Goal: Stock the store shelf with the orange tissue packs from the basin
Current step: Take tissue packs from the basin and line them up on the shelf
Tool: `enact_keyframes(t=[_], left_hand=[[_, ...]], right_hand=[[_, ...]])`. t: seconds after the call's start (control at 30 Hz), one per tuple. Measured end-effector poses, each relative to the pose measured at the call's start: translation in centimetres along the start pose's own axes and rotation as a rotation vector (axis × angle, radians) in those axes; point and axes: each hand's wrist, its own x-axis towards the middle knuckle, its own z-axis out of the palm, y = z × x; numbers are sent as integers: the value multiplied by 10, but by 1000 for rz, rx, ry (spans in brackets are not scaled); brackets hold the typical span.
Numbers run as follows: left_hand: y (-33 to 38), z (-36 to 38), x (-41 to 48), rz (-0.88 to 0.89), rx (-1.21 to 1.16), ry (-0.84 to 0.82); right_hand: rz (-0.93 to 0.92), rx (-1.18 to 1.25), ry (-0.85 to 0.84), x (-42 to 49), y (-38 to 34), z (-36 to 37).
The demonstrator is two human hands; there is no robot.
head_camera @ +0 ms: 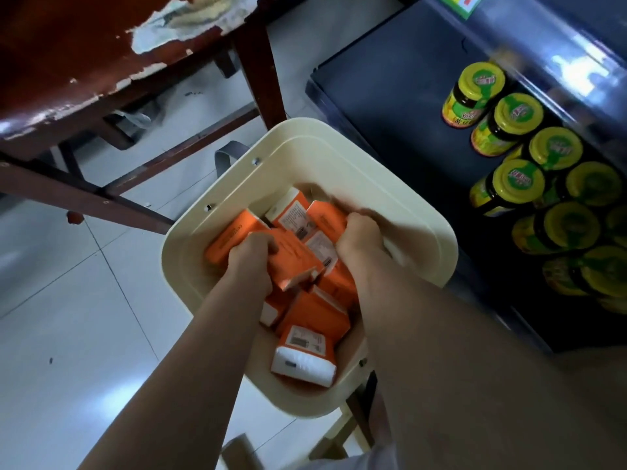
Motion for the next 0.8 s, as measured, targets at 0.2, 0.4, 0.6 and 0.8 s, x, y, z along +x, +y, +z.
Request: enact_keyframes(t=[0.2, 0.4, 0.6, 0.8], left_hand=[[-6, 10, 11, -47, -117, -92], [-16, 11, 12, 39, -32, -33], [-19, 8, 20, 29, -18, -62], [-17, 7, 22, 76, -11, -118]], right_hand=[[-12, -162, -116, 3, -1, 4], [76, -21, 21, 13, 1, 7], [73, 32, -52, 22, -2, 9], [-62, 207, 23, 7, 0, -5]])
